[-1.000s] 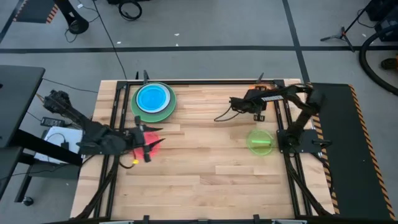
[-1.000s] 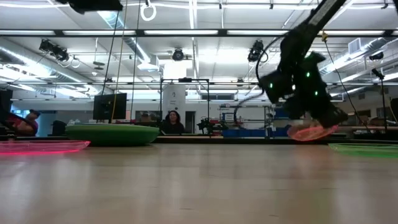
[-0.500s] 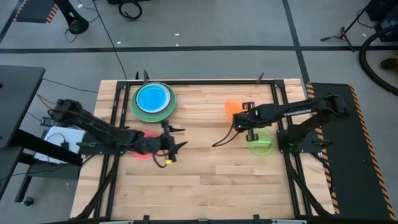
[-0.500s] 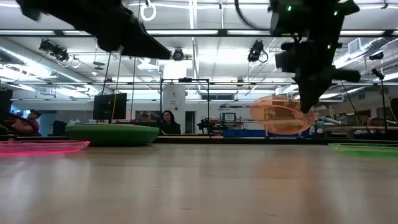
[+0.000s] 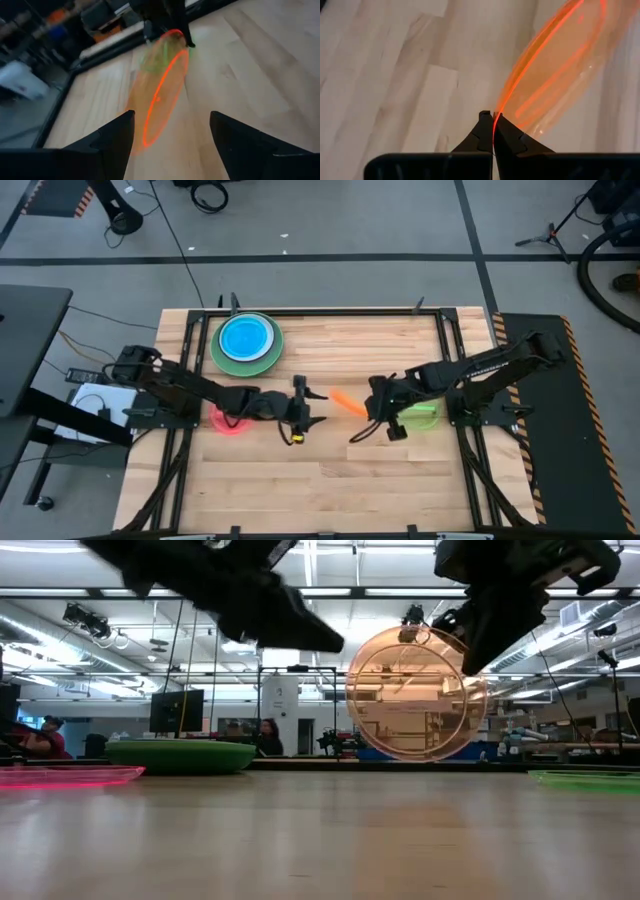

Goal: Stack plastic plates
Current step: Stack the orange plate on top of the blue plate

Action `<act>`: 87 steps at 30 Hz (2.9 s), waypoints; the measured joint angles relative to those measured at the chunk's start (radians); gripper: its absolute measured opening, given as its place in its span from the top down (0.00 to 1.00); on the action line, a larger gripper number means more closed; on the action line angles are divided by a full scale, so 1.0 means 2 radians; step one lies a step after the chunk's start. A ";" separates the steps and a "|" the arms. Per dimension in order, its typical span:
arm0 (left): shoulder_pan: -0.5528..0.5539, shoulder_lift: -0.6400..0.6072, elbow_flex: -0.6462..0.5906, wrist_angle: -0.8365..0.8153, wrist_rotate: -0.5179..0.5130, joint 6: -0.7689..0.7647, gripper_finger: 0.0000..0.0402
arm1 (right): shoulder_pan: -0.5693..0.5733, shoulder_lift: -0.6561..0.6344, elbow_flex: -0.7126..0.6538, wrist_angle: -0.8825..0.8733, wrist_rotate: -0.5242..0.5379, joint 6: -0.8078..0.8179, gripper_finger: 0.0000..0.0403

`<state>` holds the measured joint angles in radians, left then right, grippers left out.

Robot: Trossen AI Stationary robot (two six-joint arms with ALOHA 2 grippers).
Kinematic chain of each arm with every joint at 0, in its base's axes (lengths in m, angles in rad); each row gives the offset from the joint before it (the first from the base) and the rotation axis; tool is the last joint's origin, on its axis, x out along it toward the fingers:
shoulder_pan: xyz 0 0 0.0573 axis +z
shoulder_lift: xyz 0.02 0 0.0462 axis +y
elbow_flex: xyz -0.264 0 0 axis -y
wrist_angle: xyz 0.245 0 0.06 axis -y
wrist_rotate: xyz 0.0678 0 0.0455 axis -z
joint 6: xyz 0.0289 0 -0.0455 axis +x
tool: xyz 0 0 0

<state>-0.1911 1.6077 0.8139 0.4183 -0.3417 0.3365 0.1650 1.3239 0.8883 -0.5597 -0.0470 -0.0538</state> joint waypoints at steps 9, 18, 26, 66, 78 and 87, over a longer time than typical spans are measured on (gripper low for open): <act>0.013 0.026 0.104 -0.133 0.107 -0.005 0.34 | 0.015 0.000 0.000 0.008 0.011 0.034 0.99; 0.073 0.042 0.105 -0.104 0.128 0.001 0.34 | 0.015 0.000 0.000 -0.026 -0.011 0.030 0.98; 0.106 0.050 0.115 -0.079 0.246 -0.035 0.34 | 0.015 0.000 0.000 -0.047 0.030 -0.017 0.98; 0.040 0.060 0.114 -0.168 0.123 -0.059 0.97 | 0.031 -0.039 0.000 0.121 0.071 0.063 0.51; -0.013 -0.069 0.114 -0.373 -0.125 -0.123 0.97 | 0.087 -0.014 -0.017 0.184 0.254 0.044 0.56; -0.018 -0.132 0.114 -0.644 -0.304 -0.320 0.97 | 0.080 0.067 -0.040 0.233 0.260 0.079 0.58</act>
<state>-0.2268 1.3438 1.0411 -0.8694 -0.9497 -0.3032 0.3244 1.4574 0.8077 -0.0929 0.4727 0.1041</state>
